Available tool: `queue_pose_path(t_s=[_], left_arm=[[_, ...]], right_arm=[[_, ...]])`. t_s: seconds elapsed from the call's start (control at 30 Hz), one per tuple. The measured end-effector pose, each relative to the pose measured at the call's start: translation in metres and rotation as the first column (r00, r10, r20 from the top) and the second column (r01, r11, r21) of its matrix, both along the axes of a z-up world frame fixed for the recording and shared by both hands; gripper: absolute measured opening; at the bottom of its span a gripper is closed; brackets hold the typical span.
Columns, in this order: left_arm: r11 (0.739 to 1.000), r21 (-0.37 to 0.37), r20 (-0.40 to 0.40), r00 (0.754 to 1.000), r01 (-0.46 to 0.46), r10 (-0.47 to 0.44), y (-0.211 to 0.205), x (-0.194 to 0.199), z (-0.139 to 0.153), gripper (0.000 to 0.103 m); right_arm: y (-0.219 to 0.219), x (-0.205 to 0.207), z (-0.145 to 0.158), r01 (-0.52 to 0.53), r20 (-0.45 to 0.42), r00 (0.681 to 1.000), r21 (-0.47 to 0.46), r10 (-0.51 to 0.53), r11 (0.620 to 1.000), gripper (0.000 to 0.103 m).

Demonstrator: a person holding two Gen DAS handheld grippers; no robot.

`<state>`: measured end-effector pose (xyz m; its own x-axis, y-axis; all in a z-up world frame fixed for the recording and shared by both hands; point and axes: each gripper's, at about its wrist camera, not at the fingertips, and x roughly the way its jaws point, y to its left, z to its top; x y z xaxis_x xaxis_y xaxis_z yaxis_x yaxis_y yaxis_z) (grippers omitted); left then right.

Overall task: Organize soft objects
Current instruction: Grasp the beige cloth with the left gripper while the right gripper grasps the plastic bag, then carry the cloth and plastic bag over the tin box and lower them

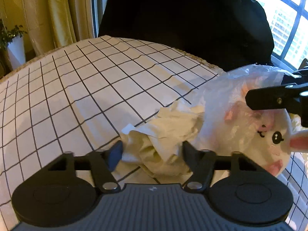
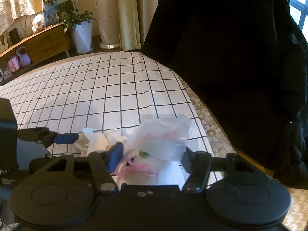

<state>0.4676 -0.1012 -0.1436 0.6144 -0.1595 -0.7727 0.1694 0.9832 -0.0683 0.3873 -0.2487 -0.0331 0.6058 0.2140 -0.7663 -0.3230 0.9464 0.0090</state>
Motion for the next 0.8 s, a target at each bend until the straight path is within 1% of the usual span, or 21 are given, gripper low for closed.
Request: queue_pose_path(t_s=[0.03, 0.07, 0.1, 0.13, 0.17, 0.27, 0.3, 0.37, 0.43, 0.47, 0.5, 0.67, 0.8], left_arm=[[1.0, -0.01, 0.0, 1.0, 0.0, 0.0, 0.001, 0.0, 0.001, 0.044], [1.0, -0.019, -0.002, 1.0, -0.006, 0.005, 0.003, 0.001, 0.002, 0.037], [1.0, -0.026, -0.005, 1.0, -0.013, 0.013, 0.006, 0.002, 0.003, 0.034], [0.999, -0.036, -0.009, 1.0, -0.018, 0.018, 0.008, 0.003, 0.004, 0.029], [0.999, -0.046, -0.012, 1.0, -0.021, 0.02, 0.01, 0.003, 0.004, 0.024], [0.997, -0.067, -0.013, 0.999, -0.032, 0.031, 0.016, 0.003, 0.006, 0.018], [0.997, -0.068, -0.01, 0.999, -0.035, 0.034, 0.018, 0.002, 0.007, 0.018], [0.997, -0.066, -0.008, 0.999, -0.042, 0.042, 0.02, 0.0, 0.009, 0.015], [0.996, -0.072, -0.01, 0.999, -0.051, 0.05, 0.023, -0.001, 0.01, 0.014], [0.995, -0.076, -0.009, 0.998, -0.057, 0.056, 0.025, -0.003, 0.011, 0.014], [0.995, -0.082, -0.01, 0.998, -0.063, 0.062, 0.027, -0.004, 0.013, 0.014], [0.991, -0.101, -0.007, 0.996, -0.092, 0.092, 0.039, -0.012, 0.022, 0.014], [0.989, -0.11, -0.002, 0.995, -0.102, 0.103, 0.05, -0.021, 0.033, 0.013]], right_arm=[[0.0, -0.001, 0.0, -0.003, 0.006, 1.0, -0.001, 0.003, 1.0, 0.047], [0.0, -0.001, 0.001, -0.004, 0.011, 1.0, -0.006, 0.004, 1.0, 0.045], [0.001, -0.001, 0.002, -0.004, 0.018, 1.0, -0.011, 0.005, 1.0, 0.041], [0.001, -0.002, 0.002, -0.004, 0.028, 1.0, -0.019, 0.004, 1.0, 0.035], [0.001, -0.002, 0.003, -0.005, 0.034, 0.999, -0.023, 0.006, 1.0, 0.033], [-0.001, -0.004, 0.007, -0.001, 0.063, 0.998, -0.02, 0.002, 1.0, 0.027], [-0.001, -0.005, 0.009, 0.0, 0.074, 0.997, -0.022, 0.001, 1.0, 0.025], [-0.003, -0.005, 0.013, 0.002, 0.091, 0.996, -0.014, 0.0, 1.0, 0.017], [-0.006, -0.005, 0.017, 0.003, 0.103, 0.995, 0.008, -0.004, 1.0, 0.005], [-0.007, -0.005, 0.019, 0.002, 0.11, 0.994, 0.02, -0.004, 1.0, 0.002], [-0.008, -0.006, 0.021, 0.003, 0.117, 0.993, 0.029, -0.006, 1.0, 0.0], [-0.008, -0.015, 0.031, -0.014, 0.161, 0.987, 0.059, 0.004, 0.998, 0.0], [-0.011, -0.023, 0.044, -0.031, 0.189, 0.982, 0.118, 0.008, 0.992, 0.0]])
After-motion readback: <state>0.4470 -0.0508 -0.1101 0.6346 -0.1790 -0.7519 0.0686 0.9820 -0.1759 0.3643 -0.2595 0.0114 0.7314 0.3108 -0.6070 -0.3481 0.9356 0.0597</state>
